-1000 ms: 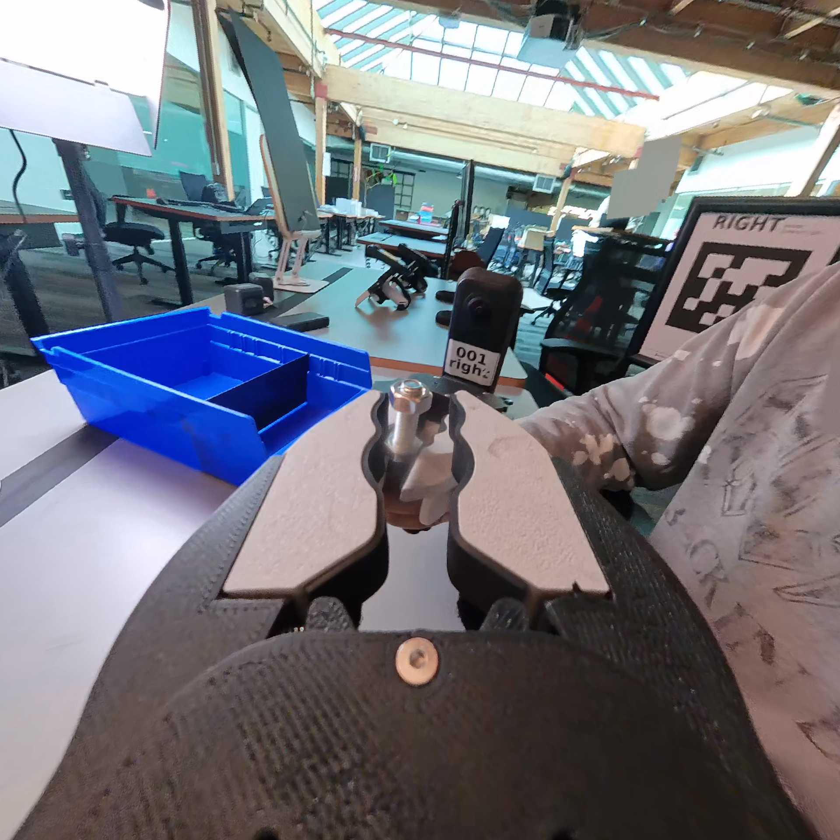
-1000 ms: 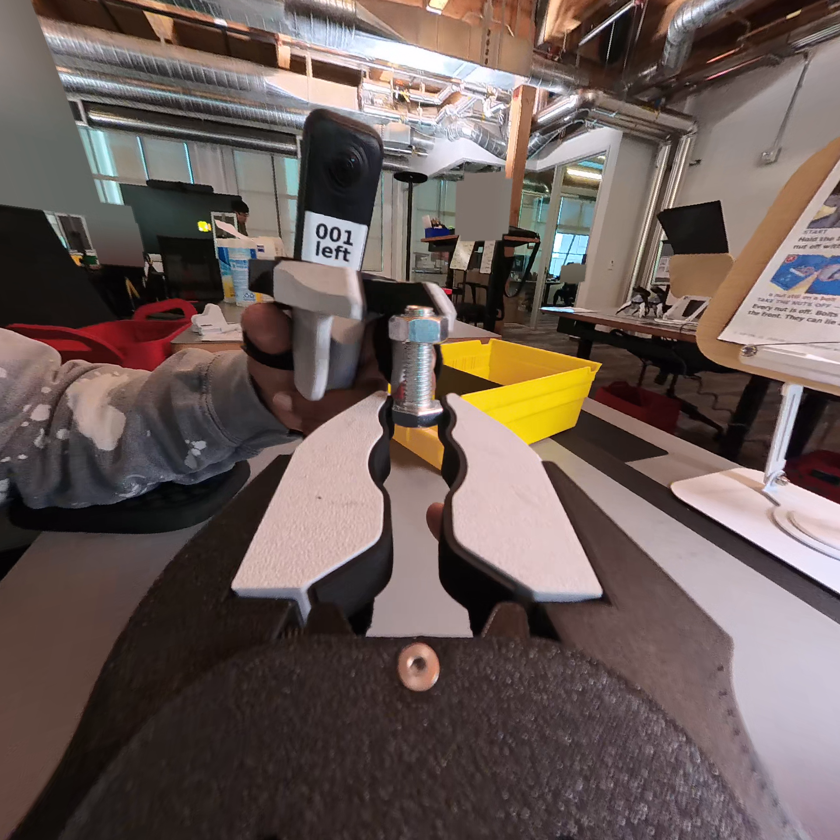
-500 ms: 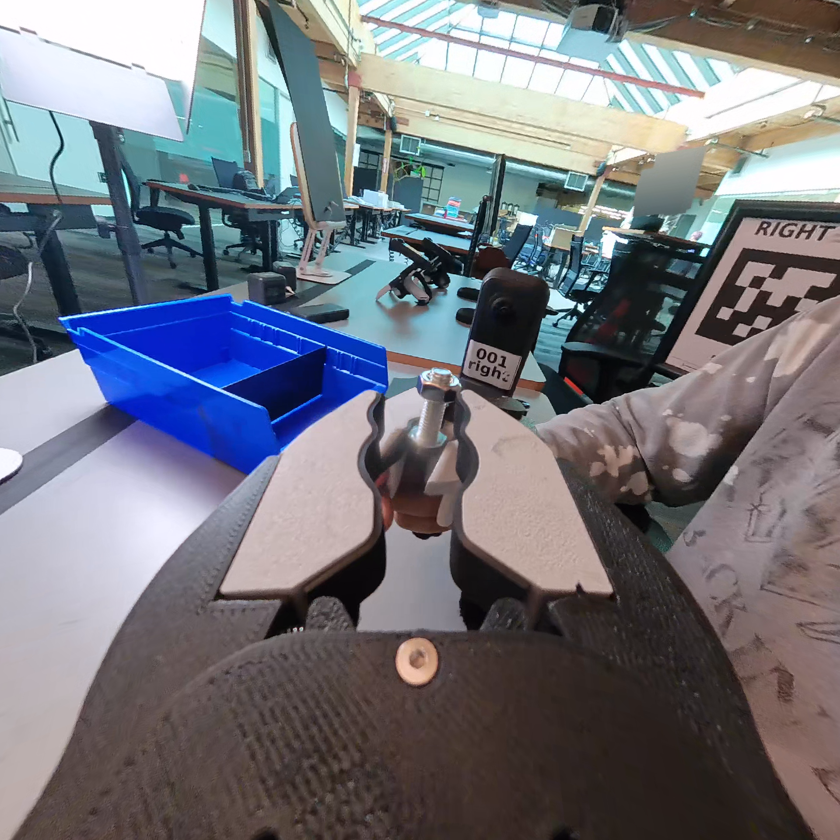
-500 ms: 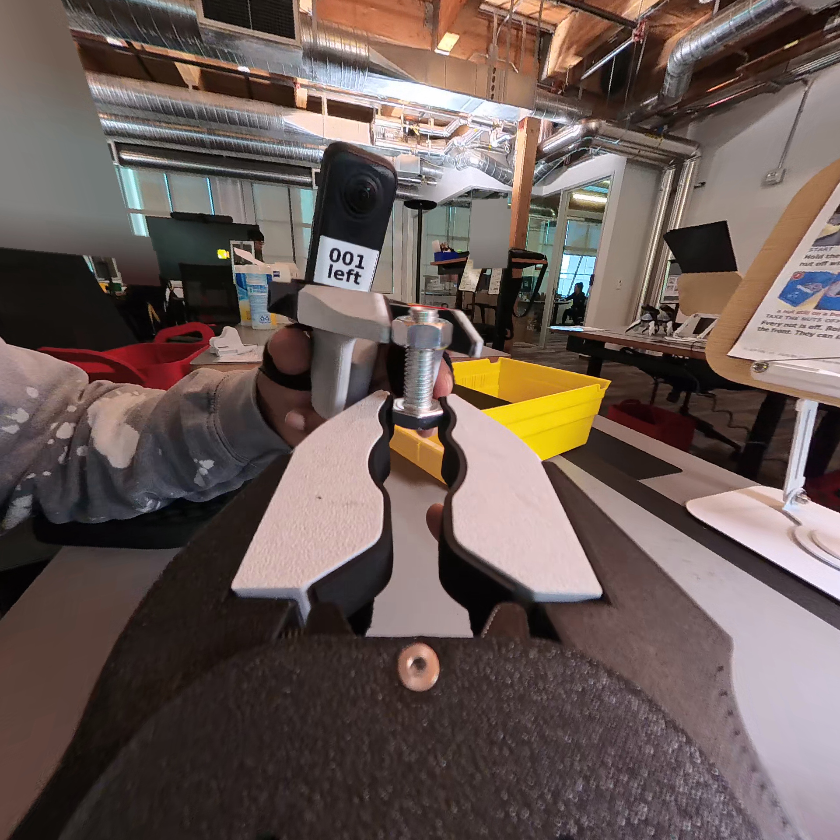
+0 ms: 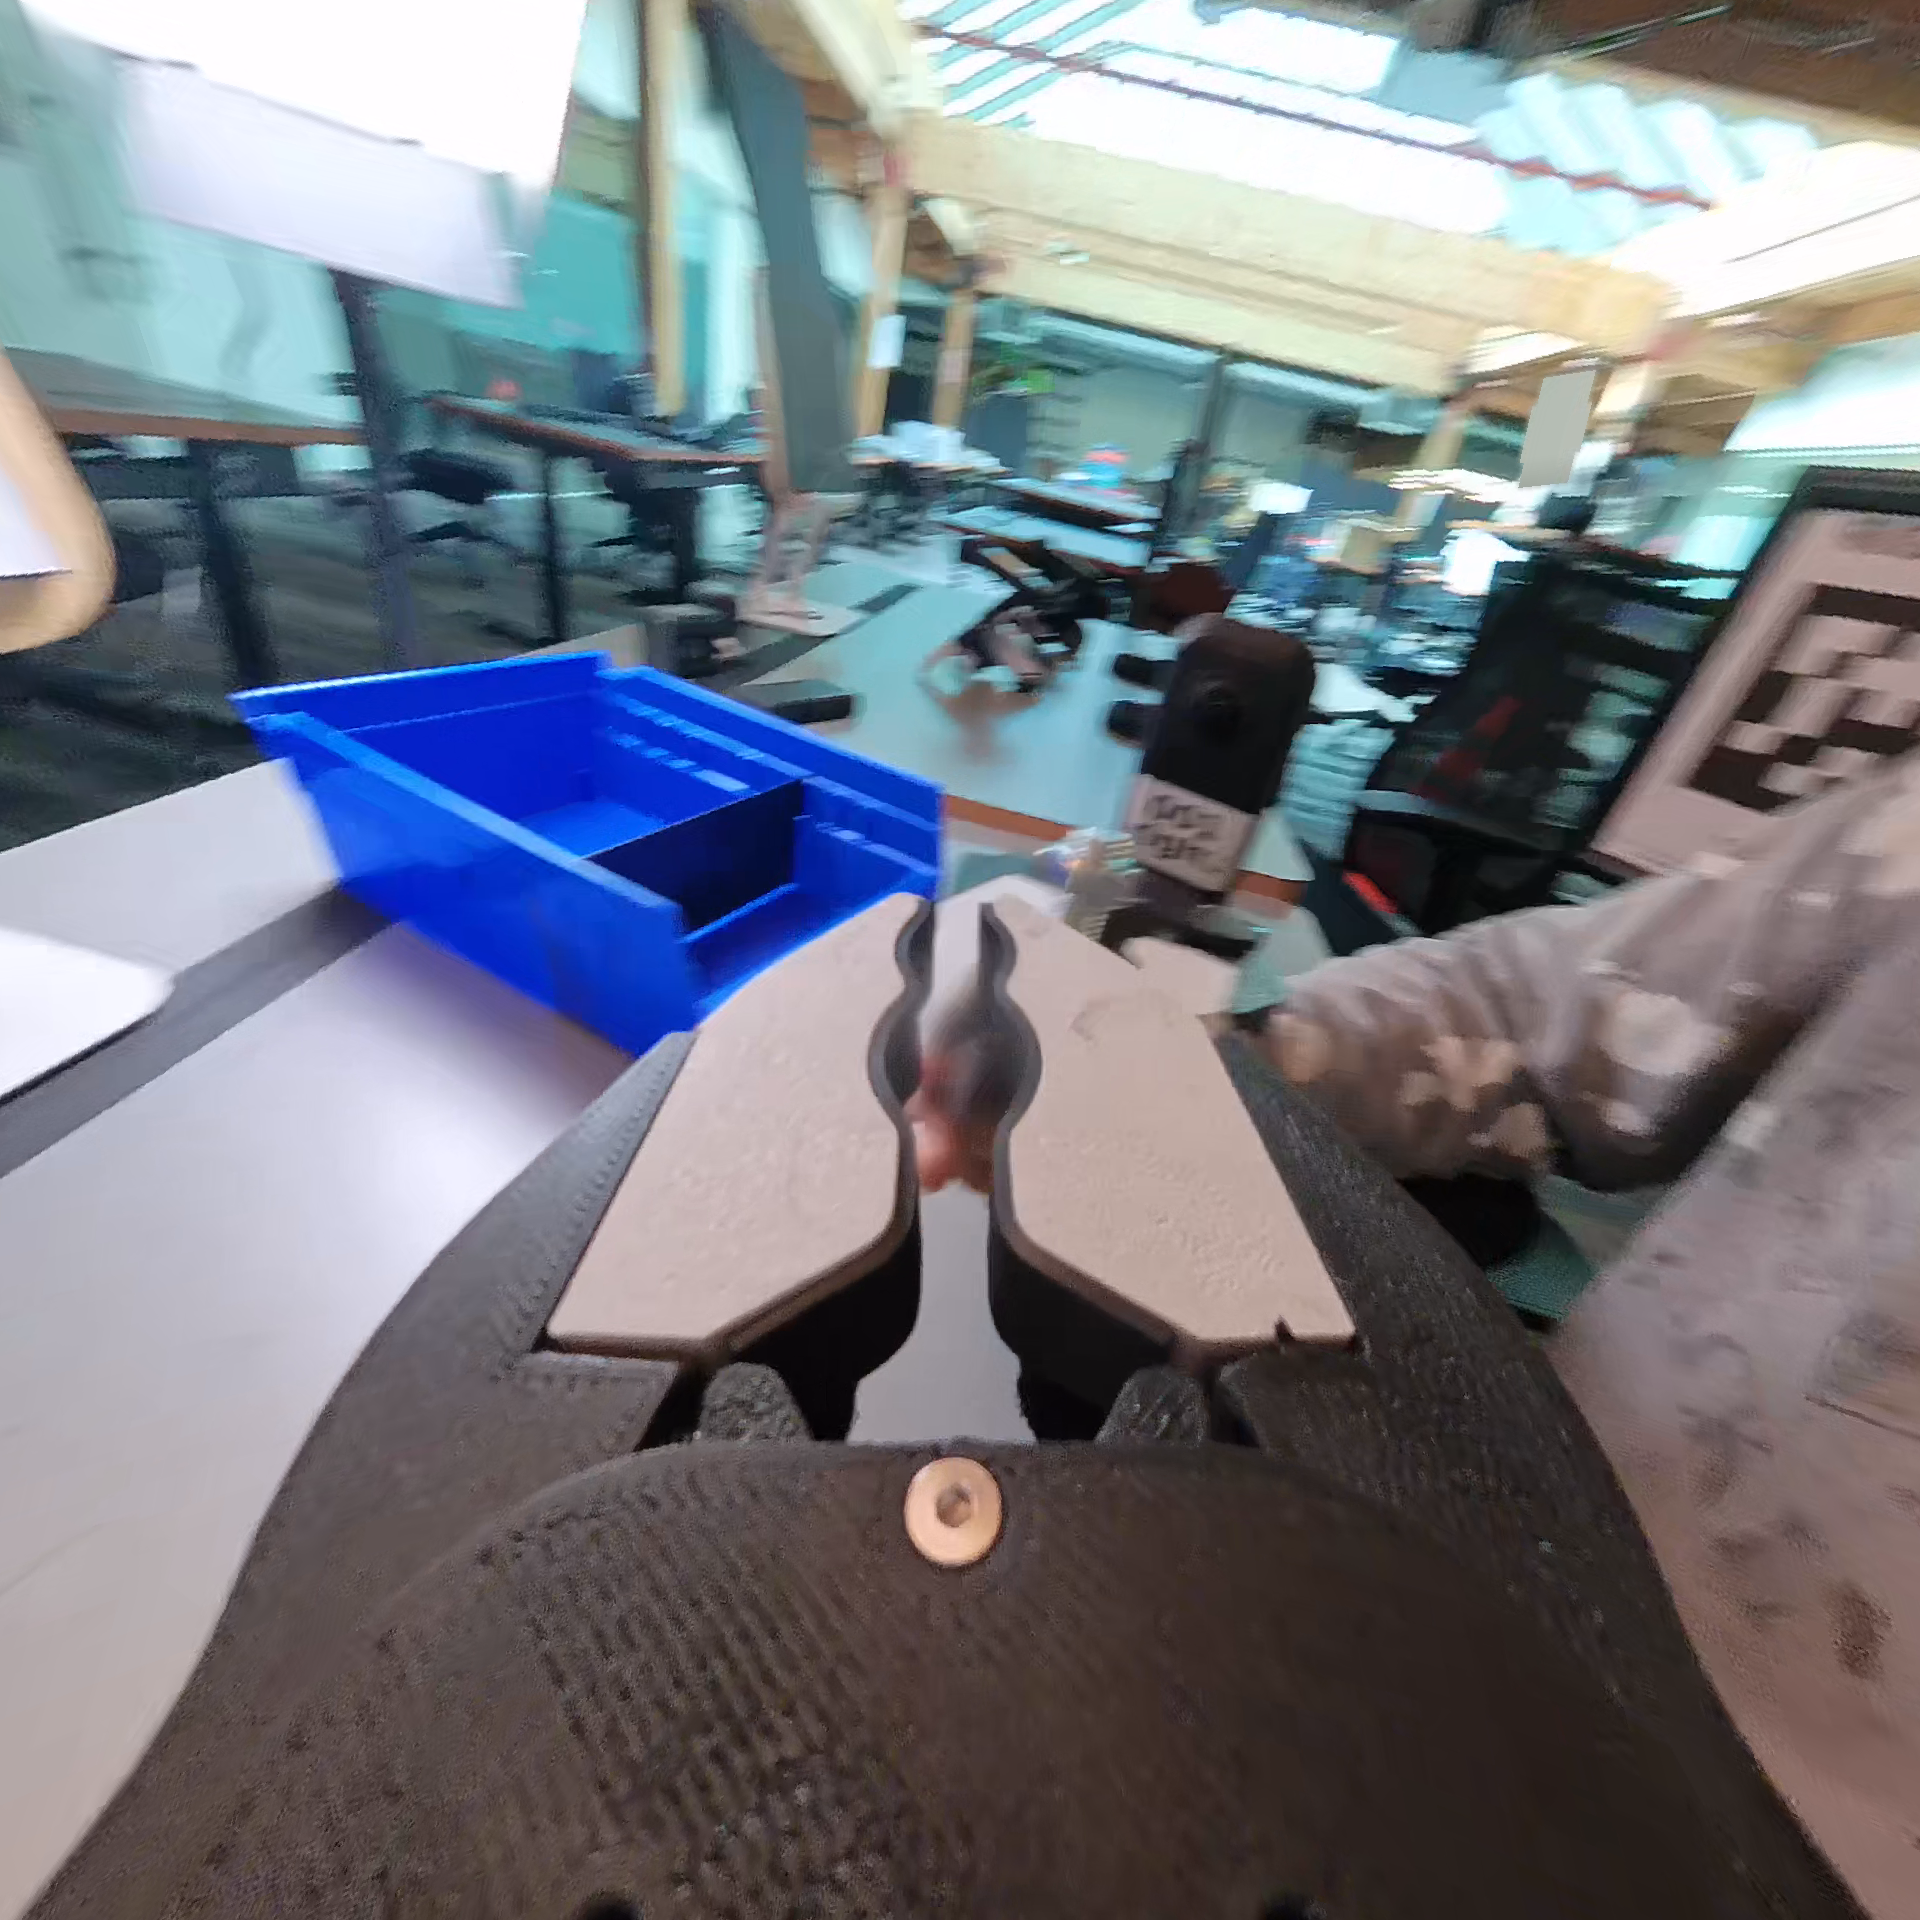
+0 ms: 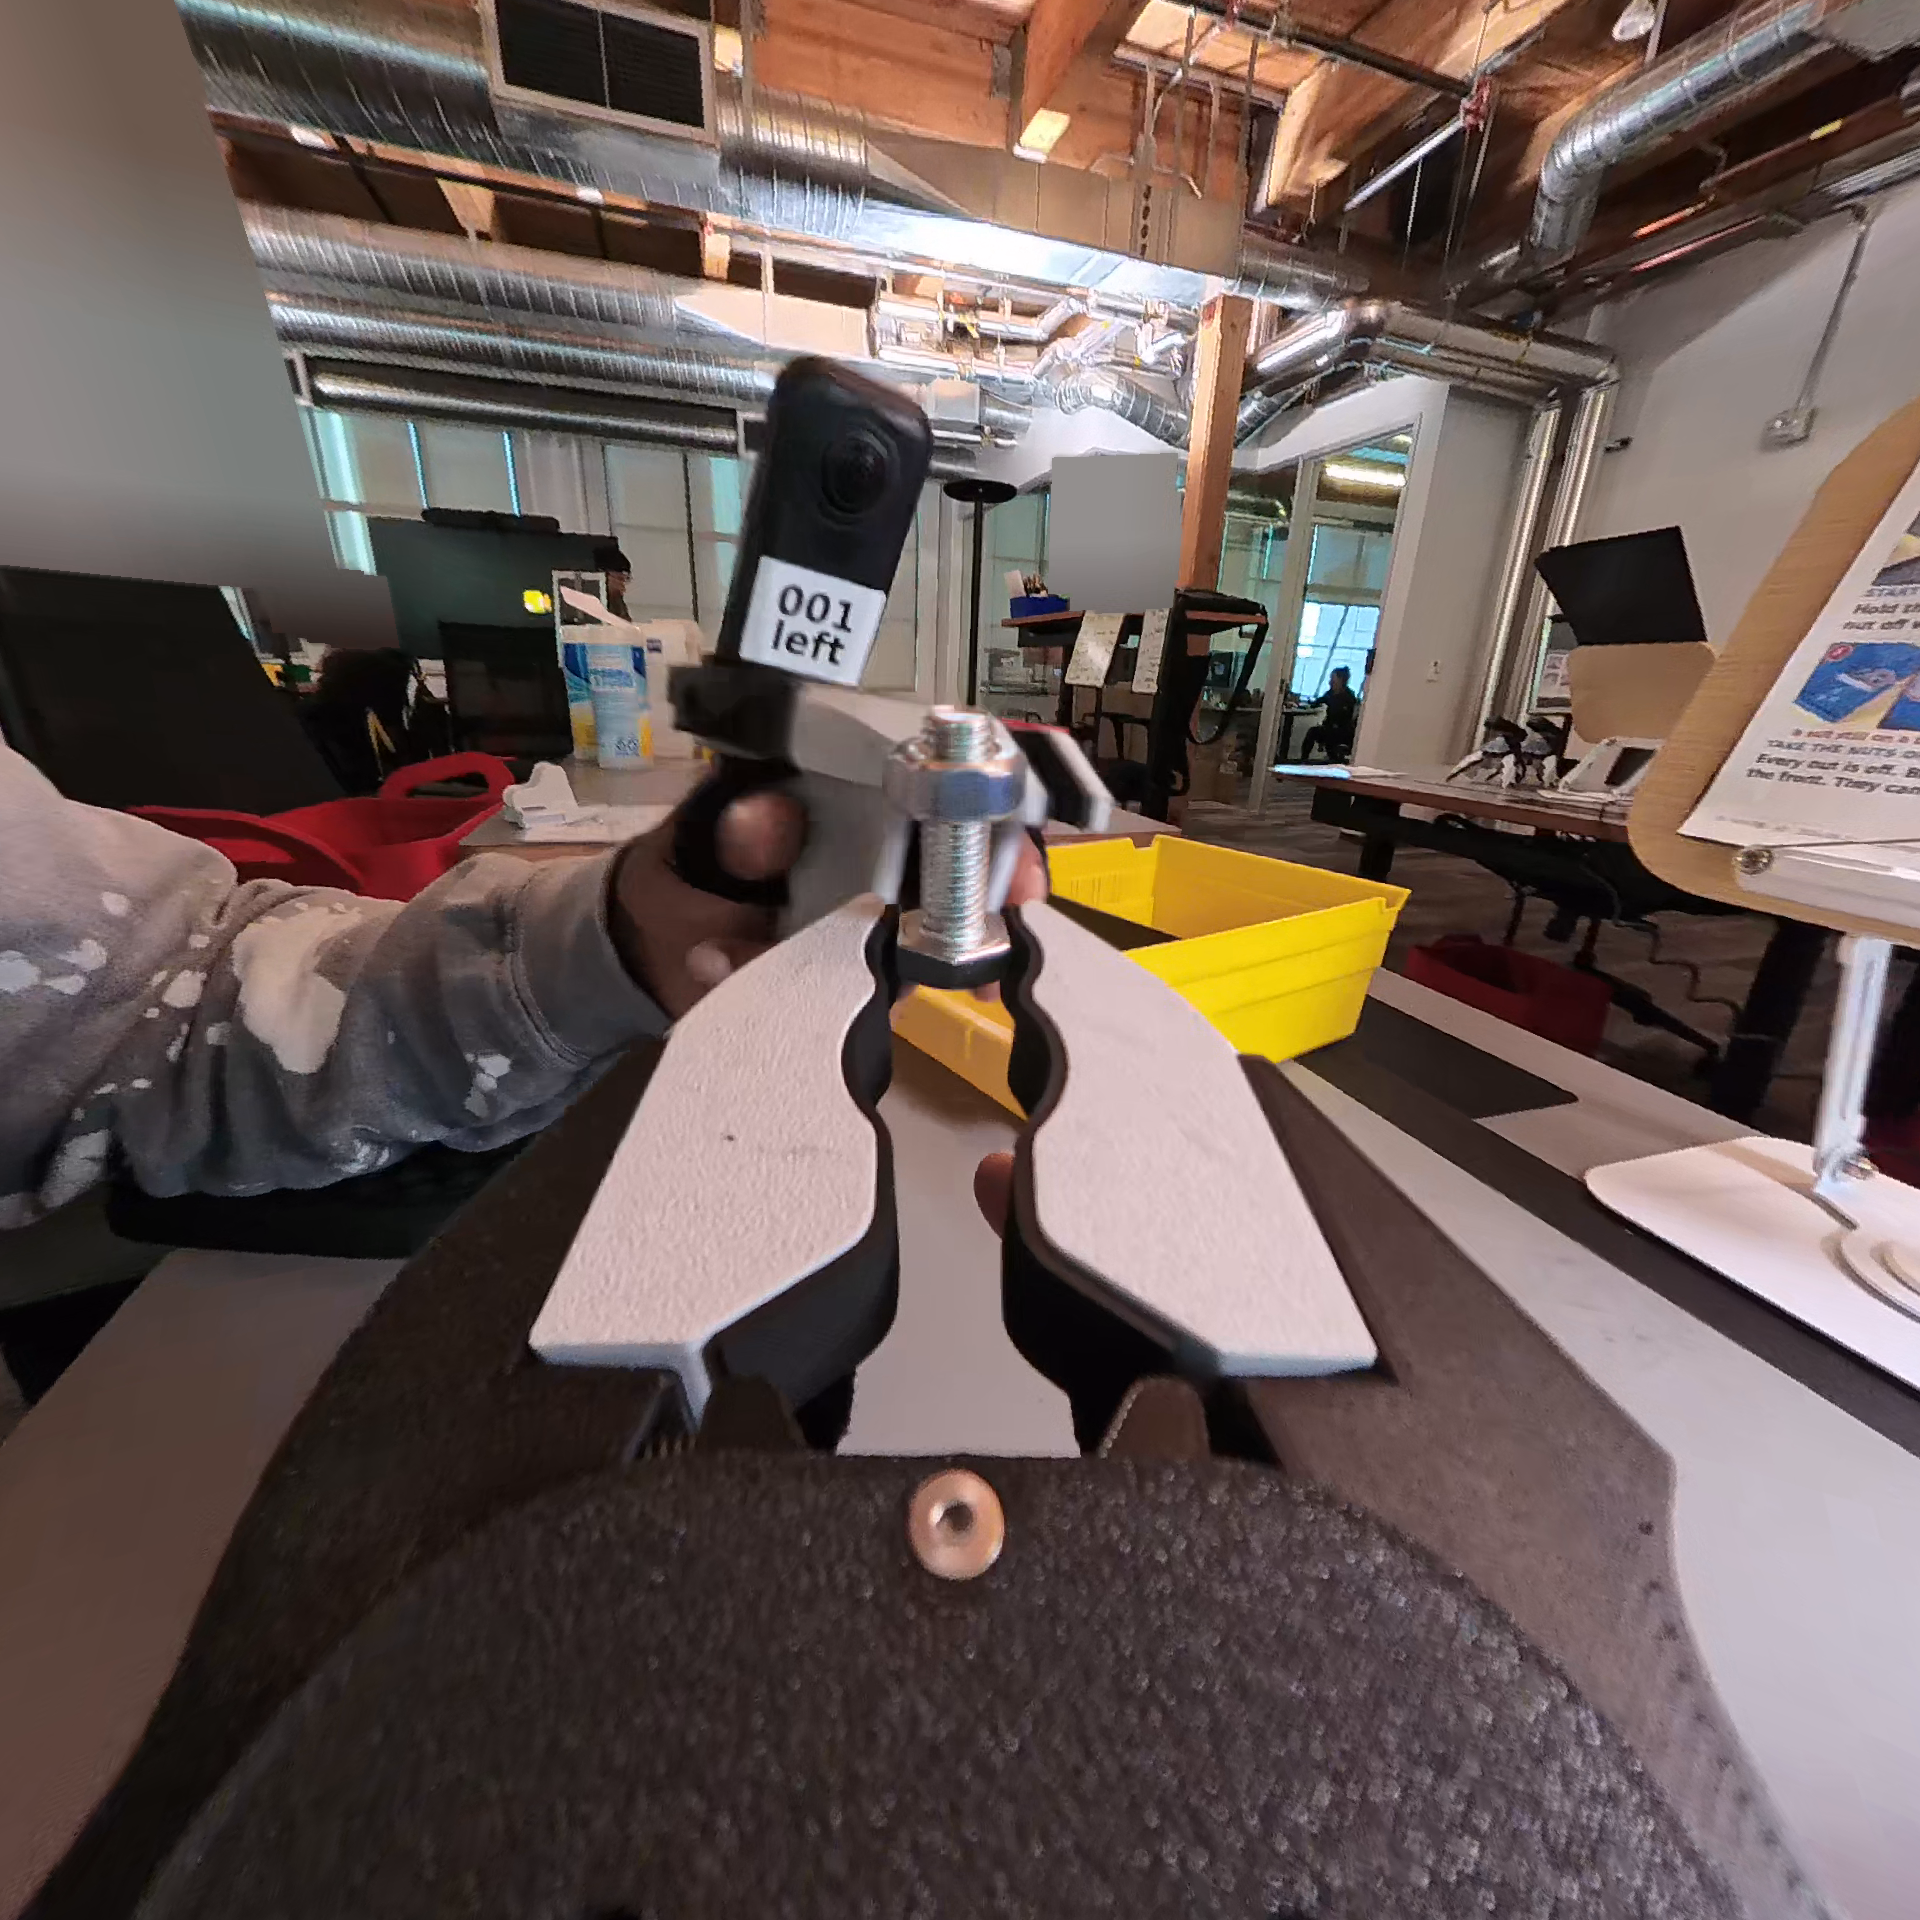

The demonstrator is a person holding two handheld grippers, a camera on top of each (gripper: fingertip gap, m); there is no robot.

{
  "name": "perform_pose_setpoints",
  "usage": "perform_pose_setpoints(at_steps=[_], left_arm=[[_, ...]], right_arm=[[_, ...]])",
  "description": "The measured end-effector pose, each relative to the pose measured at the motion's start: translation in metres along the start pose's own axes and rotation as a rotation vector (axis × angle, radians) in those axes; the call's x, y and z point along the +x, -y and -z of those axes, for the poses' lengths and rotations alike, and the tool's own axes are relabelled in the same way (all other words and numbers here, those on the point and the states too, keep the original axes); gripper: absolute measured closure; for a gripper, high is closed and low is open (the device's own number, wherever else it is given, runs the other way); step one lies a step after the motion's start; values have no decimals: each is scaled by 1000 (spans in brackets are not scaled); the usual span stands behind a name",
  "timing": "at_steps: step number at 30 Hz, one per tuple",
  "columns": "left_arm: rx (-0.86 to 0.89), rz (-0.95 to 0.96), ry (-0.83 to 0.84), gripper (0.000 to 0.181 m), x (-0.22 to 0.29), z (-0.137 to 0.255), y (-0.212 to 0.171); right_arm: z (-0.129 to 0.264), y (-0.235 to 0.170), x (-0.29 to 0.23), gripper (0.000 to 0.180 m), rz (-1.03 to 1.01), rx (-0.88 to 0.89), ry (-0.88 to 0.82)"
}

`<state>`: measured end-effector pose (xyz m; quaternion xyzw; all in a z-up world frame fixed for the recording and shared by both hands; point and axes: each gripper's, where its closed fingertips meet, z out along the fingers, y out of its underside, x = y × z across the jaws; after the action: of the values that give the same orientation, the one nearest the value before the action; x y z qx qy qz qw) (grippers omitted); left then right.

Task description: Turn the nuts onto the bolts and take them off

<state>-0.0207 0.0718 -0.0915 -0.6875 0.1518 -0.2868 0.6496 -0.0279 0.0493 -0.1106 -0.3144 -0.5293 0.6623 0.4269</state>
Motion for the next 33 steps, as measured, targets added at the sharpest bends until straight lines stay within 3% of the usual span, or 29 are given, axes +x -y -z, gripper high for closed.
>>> perform_pose_setpoints(at_steps=[2, 9, 14, 15, 24, 27, 29, 33], left_arm=[[-8, -16, 65, 173, -16, 6, -3], [-4, -3, -76, 150, 10, -2, -4], [-14, 1, -13, 157, -6, 2, -6], [-20, 0, 29, 166, -14, 4, -6], [19, 28, -90, 156, 4, 1, -4], [-2, 4, -53, 157, -1, -1, -8], [-32, 15, 57, 174, -20, 2, -11], [24, 39, -1, 165, -15, 8, -2]], right_arm=[[0, 2, 0, 161, 13, -9, -4], [-3, -18, 12, 162, -3, -128, -79], [-1, -14, 16, 161, -25, -101, -83], [0, -11, 16, 162, -26, -85, -71], [-2, -14, 14, 162, -30, -98, -78], [-1, -11, 14, 161, -33, -81, -78], [1, -2, 10, 162, -40, -26, -43], [1, 0, 9, 161, -32, -19, -43]])
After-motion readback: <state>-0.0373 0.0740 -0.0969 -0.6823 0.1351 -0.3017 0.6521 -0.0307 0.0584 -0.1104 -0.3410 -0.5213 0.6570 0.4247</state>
